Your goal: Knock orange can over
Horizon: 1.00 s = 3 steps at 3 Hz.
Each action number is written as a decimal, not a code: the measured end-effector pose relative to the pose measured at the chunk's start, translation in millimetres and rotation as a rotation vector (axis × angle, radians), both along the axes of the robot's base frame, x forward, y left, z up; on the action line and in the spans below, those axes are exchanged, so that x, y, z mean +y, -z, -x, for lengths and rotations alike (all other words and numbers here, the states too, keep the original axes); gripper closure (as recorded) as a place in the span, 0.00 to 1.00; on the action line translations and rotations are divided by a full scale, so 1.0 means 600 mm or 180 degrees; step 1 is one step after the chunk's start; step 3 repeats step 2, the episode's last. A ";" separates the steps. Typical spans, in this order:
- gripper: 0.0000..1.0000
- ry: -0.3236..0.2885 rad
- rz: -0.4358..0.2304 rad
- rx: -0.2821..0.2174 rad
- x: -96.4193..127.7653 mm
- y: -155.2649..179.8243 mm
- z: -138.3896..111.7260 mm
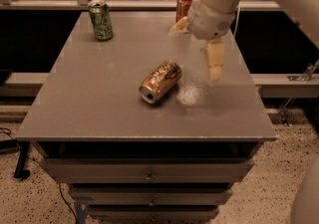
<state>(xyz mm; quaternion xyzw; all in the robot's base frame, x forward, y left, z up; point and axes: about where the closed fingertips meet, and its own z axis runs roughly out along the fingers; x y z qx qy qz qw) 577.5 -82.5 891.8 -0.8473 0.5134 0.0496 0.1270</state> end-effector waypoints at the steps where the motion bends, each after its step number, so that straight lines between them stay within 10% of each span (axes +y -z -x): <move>1: 0.00 0.0630 -0.0687 -0.0079 -0.078 -0.083 0.005; 3: 0.00 0.0737 -0.0991 -0.0082 -0.094 -0.114 0.023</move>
Offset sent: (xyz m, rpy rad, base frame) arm -0.0026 -0.0423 0.0443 0.1921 -0.0199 -0.1785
